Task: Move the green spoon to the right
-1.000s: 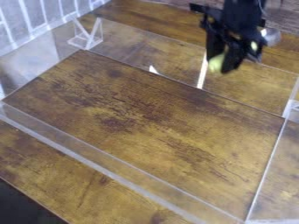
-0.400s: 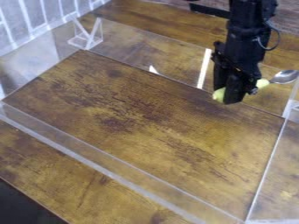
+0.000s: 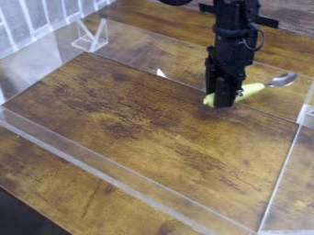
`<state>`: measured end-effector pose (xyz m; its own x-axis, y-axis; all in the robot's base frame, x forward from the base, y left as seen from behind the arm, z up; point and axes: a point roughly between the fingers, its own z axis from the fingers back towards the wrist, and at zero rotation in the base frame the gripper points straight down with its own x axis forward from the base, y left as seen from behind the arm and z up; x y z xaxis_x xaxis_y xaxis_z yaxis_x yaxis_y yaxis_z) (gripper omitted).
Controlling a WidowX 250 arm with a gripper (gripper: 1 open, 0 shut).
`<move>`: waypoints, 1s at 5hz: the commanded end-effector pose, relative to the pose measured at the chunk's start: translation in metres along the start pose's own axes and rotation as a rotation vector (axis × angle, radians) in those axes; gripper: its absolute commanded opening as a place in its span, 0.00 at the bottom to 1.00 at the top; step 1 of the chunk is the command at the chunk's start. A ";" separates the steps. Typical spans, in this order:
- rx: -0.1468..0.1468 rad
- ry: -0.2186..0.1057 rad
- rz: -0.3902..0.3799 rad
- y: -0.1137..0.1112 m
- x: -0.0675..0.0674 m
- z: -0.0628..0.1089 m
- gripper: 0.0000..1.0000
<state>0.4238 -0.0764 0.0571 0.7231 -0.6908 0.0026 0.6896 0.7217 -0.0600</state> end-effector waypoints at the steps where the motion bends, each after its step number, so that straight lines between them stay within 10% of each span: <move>1: -0.005 -0.024 -0.041 -0.003 0.008 0.018 0.00; 3: -0.083 0.022 -0.053 -0.001 0.016 0.016 0.00; 4: -0.100 0.023 -0.022 -0.001 0.010 0.012 1.00; 5: -0.112 0.027 -0.003 0.002 0.007 0.004 1.00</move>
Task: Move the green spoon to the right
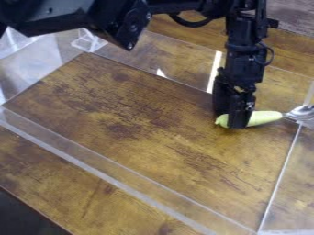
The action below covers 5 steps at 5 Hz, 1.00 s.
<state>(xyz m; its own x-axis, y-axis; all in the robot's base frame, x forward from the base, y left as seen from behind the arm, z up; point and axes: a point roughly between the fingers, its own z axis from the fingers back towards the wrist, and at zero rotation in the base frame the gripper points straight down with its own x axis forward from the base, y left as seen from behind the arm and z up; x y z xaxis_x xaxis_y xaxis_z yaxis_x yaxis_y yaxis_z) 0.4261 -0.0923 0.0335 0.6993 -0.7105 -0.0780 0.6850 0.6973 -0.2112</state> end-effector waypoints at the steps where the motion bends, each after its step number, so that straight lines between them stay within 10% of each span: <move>1: 0.034 -0.056 0.032 0.009 -0.011 0.024 1.00; 3: 0.025 -0.049 0.067 0.026 -0.024 0.046 1.00; 5: 0.048 -0.071 0.257 0.016 -0.048 0.067 1.00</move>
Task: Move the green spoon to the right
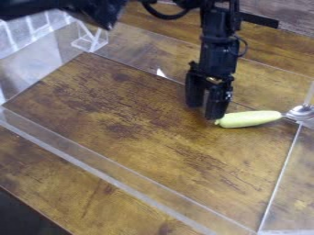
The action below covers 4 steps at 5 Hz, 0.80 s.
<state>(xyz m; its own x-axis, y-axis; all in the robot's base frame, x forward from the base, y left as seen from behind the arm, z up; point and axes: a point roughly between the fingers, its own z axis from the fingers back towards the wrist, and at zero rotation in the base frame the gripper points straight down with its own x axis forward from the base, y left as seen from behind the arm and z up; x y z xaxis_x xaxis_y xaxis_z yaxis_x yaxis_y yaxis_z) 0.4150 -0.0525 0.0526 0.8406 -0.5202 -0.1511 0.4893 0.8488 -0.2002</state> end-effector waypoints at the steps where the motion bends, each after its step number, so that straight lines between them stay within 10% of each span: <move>1: 0.079 -0.119 0.072 -0.005 -0.026 0.055 1.00; 4: 0.112 -0.167 0.160 -0.015 -0.048 0.058 1.00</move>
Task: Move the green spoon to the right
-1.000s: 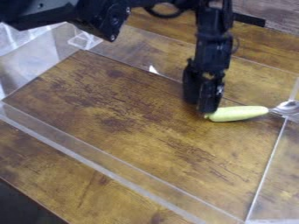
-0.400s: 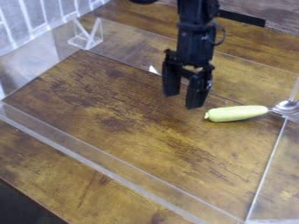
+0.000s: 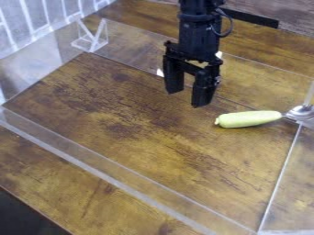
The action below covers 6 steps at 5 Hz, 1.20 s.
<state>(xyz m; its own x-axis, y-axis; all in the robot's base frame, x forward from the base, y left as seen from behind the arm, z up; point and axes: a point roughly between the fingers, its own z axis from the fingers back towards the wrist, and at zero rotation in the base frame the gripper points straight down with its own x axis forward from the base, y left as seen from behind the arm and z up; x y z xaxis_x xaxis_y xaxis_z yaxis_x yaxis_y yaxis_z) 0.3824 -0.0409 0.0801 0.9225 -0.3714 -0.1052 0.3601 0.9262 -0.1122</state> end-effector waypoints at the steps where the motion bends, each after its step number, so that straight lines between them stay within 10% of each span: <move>1: 0.051 -0.097 0.005 0.000 -0.007 0.035 1.00; 6: 0.134 -0.117 -0.217 0.012 -0.001 0.027 1.00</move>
<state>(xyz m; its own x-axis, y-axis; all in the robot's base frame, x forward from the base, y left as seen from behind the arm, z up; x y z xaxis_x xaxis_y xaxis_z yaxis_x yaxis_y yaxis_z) 0.3898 -0.0303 0.0683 0.8294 -0.5554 -0.0598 0.5540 0.8316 -0.0406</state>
